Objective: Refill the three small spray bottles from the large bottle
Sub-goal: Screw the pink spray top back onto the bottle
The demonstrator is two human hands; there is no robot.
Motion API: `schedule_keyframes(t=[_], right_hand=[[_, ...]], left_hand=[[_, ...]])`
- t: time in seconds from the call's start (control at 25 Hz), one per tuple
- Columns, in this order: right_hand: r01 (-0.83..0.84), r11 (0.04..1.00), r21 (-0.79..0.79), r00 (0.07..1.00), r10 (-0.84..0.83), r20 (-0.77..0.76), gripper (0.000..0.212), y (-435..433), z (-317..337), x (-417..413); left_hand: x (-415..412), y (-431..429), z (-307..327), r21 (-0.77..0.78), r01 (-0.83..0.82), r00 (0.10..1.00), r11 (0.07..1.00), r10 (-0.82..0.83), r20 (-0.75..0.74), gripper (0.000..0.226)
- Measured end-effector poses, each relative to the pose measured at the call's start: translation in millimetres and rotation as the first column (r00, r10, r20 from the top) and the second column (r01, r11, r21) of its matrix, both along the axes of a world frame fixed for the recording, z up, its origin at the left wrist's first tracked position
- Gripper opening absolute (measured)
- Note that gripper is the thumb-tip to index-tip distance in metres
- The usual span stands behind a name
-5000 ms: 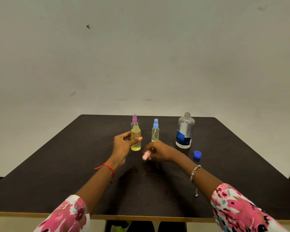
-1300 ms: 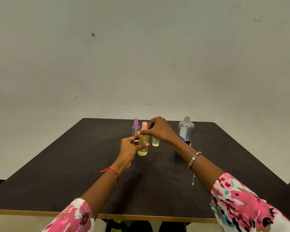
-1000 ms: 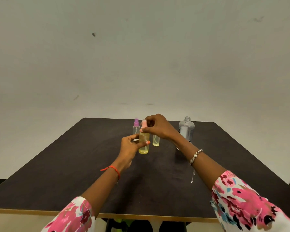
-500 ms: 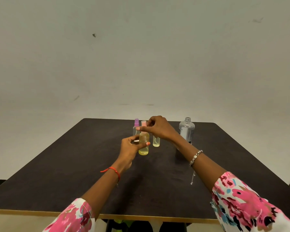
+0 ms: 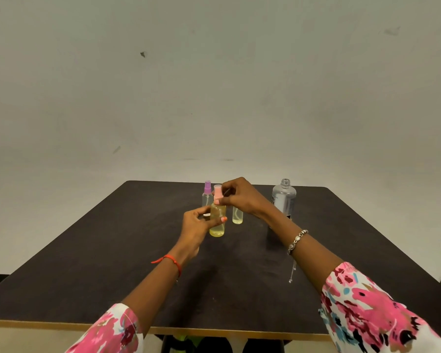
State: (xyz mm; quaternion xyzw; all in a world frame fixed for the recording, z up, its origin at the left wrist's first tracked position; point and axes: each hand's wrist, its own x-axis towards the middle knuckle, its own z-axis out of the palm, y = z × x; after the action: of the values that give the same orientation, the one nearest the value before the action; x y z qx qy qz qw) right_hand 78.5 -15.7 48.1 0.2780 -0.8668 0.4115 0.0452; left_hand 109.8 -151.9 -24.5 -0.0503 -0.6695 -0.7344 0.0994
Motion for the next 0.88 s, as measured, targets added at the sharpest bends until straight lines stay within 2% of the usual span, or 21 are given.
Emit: schedule_keyframes(t=[0.16, 0.32, 0.56, 0.68, 0.8, 0.88], right_hand=[[-0.038, 0.999, 0.003, 0.999, 0.037, 0.034, 0.026, 3.5, 5.4, -1.2], [-0.052, 0.999, 0.002, 0.998, 0.052, 0.038, 0.026, 5.8, 6.3, -2.4], [0.099, 0.994, -0.046, 0.995, -0.1, -0.019, 0.022, 2.1, -3.7, 0.7], [0.156, 0.986, -0.053, 0.984, -0.16, -0.072, 0.029, -3.8, -11.6, 0.8], [0.078, 0.997, 0.023, 0.997, -0.078, 0.01, 0.027, -2.2, -5.9, -1.7], [-0.035, 0.999, -0.022, 0.996, 0.036, 0.084, 0.026, 1.1, -1.3, -3.2]], left_hand=[[0.6, -0.5, -0.8, 0.0, 0.02, 1.0, 1.0, -0.02, 0.001, 0.031], [-0.5, -3.0, -0.7, -0.01, 0.023, 1.0, 1.0, -0.023, -0.005, 0.041], [-0.5, -4.1, -2.3, -0.03, 0.027, 0.999, 0.999, -0.028, -0.015, 0.034], [0.5, -2.1, -4.8, -0.015, 0.028, 1.0, 0.999, -0.028, -0.009, 0.039], [1.4, -2.7, -2.4, -0.014, 0.021, 1.0, 1.0, -0.021, -0.014, 0.035], [1.9, -3.5, 2.1, -0.017, 0.021, 0.999, 1.0, -0.021, -0.026, 0.03]])
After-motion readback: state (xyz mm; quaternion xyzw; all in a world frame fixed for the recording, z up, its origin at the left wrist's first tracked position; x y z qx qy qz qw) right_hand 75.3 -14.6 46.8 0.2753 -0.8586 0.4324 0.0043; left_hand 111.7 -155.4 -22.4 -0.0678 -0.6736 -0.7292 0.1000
